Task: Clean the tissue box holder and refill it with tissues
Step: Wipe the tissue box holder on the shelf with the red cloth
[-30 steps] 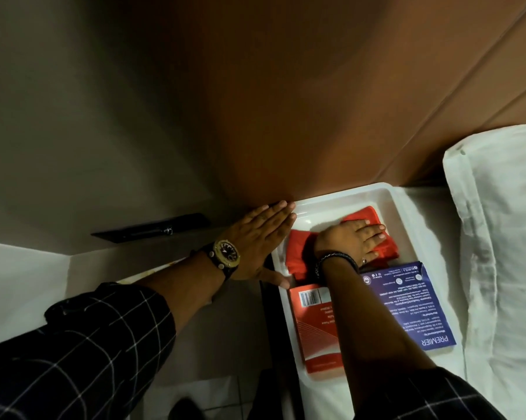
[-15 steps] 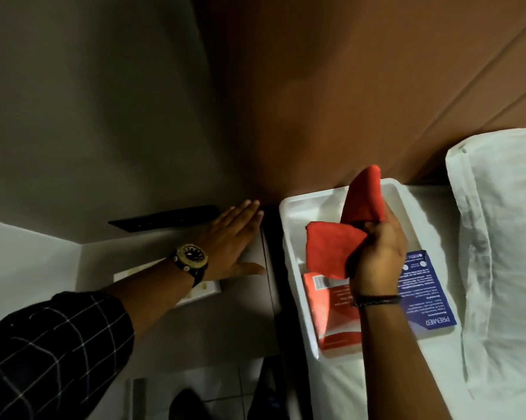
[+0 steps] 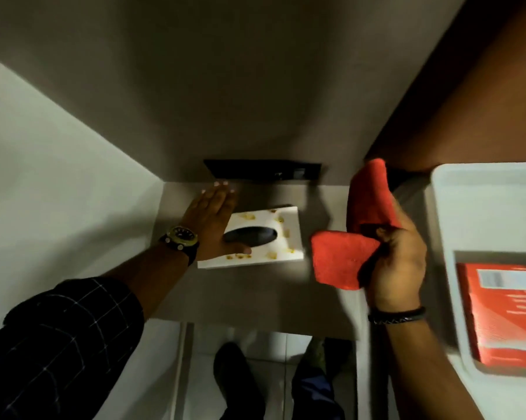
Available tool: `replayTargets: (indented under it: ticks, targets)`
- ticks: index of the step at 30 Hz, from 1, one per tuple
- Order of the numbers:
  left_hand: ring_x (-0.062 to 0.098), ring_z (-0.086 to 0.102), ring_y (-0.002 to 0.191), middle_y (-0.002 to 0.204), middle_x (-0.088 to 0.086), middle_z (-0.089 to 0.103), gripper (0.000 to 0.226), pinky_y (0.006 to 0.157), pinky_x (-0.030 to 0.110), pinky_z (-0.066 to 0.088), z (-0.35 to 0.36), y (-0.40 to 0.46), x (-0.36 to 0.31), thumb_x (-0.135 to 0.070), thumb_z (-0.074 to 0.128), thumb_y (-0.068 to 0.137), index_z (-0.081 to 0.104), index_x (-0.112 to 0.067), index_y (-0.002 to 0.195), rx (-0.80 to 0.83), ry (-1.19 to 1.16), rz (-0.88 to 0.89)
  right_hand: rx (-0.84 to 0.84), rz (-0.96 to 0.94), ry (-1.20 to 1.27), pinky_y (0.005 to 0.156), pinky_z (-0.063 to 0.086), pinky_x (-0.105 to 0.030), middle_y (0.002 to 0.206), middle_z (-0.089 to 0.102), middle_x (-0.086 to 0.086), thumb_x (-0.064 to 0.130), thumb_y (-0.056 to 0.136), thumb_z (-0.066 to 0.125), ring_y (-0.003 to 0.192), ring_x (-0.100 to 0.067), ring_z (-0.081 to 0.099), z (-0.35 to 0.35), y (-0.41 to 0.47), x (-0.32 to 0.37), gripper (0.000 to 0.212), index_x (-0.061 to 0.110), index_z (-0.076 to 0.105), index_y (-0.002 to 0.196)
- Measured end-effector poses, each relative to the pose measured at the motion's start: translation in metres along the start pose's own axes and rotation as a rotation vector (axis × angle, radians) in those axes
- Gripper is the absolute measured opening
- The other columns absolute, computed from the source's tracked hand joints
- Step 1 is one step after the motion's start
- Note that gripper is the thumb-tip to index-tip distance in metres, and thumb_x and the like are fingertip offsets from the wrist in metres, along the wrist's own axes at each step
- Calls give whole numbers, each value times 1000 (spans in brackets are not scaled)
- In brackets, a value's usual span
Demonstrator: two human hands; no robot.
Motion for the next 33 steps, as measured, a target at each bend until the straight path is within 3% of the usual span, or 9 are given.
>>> replayTargets:
  ticks: [2, 6, 10, 12, 18, 26, 28, 30, 33]
  targets:
    - [31, -5, 147, 160, 14, -5, 130, 120, 45, -1, 24, 3, 10, -94, 33, 59, -4, -9, 150, 9, -25, 1, 53, -29, -102, 118, 21, -48, 155, 33, -10, -10, 84, 20, 145, -23, 28, 10, 3, -30, 64, 2, 31, 147]
    - [32, -10, 147, 160, 14, -11, 136, 120, 48, -1, 66, 14, 18, -93, 42, 57, -9, -7, 150, 50, 5, 27, 17, -48, -618, 118, 24, -48, 153, 33, -12, 8, 87, 31, 143, -23, 30, 9, 12, -108, 58, -2, 35, 144]
    - [32, -14, 146, 158, 15, -17, 143, 115, 43, -10, 94, 21, 28, -90, 52, 54, -16, -7, 147, 76, 19, 28, 378, 106, -1255, 121, 3, -46, 161, 1, -12, 32, 83, 27, 149, -28, -2, 31, 12, -192, 74, 8, 11, 152]
    - [33, -13, 146, 158, 16, -17, 145, 113, 41, -13, 101, 26, 36, -89, 56, 53, -17, -6, 147, 81, 18, 8, 422, 71, -1459, 121, -5, -44, 161, -6, -13, 47, 80, 18, 148, -31, -10, 28, 15, -211, 81, 12, 8, 153]
    - [31, -1, 147, 161, 14, -2, 148, 111, 38, -10, 108, 33, 54, -88, 62, 44, -6, -9, 150, 115, -56, -26, 424, 0, -1651, 119, -7, -48, 161, -6, -13, 51, 80, 13, 148, -31, -12, 33, 24, -222, 83, 12, 9, 153]
    - [30, -4, 147, 160, 14, -6, 148, 110, 36, -12, 116, 36, 55, -89, 59, 46, -9, -7, 149, 69, -72, -17, 239, 60, -1849, 117, -4, -57, 161, -5, -18, 52, 84, 10, 147, -38, -9, 67, 42, -239, 83, 6, 2, 152]
    - [30, -5, 147, 160, 14, -7, 147, 111, 36, -10, 116, 35, 54, -87, 61, 47, -8, -8, 149, 72, -96, -19, 322, 46, -1836, 116, -8, -56, 161, -4, -18, 50, 86, 12, 148, -36, -8, 89, 36, -250, 80, 6, 2, 152]
    - [29, -5, 147, 160, 14, -8, 146, 112, 36, -9, 115, 33, 54, -86, 62, 48, -9, -8, 149, 80, -125, -18, 511, -21, -1834, 116, -8, -55, 161, -1, -17, 48, 88, 18, 148, -35, -5, 101, 21, -261, 77, 7, 6, 152]
    - [30, -7, 147, 160, 15, -10, 147, 111, 36, -9, 113, 32, 53, -86, 62, 48, -12, -7, 148, 98, -128, -4, 672, -144, -1845, 119, 6, -56, 159, 17, -17, 44, 91, 26, 147, -36, 11, 79, 1, -254, 71, 6, 22, 151]
Point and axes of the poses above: each hand's wrist, its own y-axis towards the middle knuckle, its own z-axis out of the palm, x = y × z, the point moved 7 cm from there along y, towards the middle knuckle
